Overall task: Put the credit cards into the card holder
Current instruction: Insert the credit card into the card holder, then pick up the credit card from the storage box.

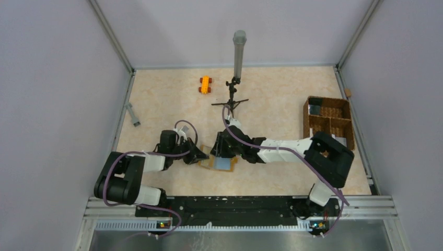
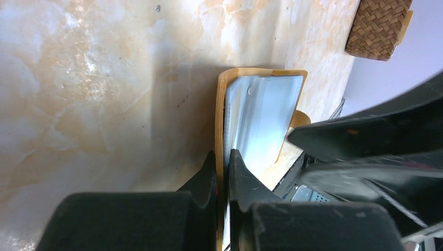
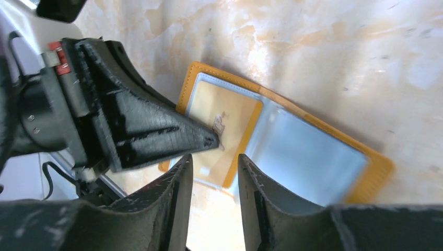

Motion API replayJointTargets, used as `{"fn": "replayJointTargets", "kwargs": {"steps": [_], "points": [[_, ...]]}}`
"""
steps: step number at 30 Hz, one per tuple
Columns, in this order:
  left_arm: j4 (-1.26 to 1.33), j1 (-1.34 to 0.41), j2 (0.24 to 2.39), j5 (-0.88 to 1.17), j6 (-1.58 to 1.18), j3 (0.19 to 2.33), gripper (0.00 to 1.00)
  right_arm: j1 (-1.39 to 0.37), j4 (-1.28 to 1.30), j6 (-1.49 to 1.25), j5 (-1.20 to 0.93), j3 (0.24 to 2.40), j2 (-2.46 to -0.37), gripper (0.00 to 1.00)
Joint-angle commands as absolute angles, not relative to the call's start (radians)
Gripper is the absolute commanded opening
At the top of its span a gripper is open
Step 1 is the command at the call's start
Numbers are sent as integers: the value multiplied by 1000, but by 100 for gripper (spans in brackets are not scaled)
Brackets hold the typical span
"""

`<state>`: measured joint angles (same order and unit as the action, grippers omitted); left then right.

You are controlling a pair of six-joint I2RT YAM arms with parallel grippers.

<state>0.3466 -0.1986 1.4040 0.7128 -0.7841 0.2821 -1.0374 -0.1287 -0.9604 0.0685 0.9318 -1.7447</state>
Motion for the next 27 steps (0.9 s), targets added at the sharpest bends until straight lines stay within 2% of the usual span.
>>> {"fn": "replayJointTargets", "kwargs": {"steps": [1,8,14,17,22,27], "points": [[252,-181,1357,676,-714,333,0,-1025,62,-828,185,960,-1549,39],[23,-175,1228,500,-586,416,0,-810,462,-657,284,1010,-1340,49],[7,-173,1186,426,-559,417,0,-570,692,-569,367,1090,-1272,51],[5,-173,1179,408,-551,412,0,-453,729,-541,378,1098,-1238,56],[5,-173,1170,404,-552,408,0,-222,731,-522,296,1061,-1201,57],[5,-173,1164,406,-561,404,2,-117,705,-530,302,1008,-1196,58]]}}
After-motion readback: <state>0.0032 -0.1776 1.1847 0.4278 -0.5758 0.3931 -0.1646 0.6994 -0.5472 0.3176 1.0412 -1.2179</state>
